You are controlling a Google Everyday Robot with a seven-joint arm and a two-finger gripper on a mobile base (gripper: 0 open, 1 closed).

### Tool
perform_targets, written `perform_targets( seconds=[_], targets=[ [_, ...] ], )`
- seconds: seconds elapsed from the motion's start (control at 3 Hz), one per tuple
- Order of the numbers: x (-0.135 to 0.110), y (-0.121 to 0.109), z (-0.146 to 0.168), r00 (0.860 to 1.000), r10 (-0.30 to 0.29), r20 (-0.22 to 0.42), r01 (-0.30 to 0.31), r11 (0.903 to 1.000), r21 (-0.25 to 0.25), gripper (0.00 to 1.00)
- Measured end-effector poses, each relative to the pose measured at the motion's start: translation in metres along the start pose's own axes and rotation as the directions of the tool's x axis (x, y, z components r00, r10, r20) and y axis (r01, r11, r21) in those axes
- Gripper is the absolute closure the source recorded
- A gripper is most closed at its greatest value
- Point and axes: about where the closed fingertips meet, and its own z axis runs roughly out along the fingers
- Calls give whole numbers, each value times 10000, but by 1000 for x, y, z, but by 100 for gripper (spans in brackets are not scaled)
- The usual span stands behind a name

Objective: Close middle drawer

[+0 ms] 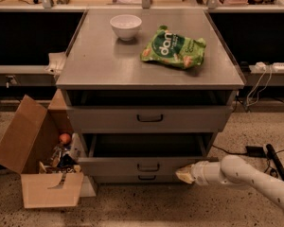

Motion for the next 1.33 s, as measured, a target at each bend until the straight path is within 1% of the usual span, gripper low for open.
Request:
perform_targets(
  seconds=[1.0, 1.33],
  targets=[
    [-14, -15, 10, 9990, -170, 417, 167, 9998, 73, 100],
    [-14, -14, 10, 9990, -170, 417, 167, 9998, 73, 100]
  ],
)
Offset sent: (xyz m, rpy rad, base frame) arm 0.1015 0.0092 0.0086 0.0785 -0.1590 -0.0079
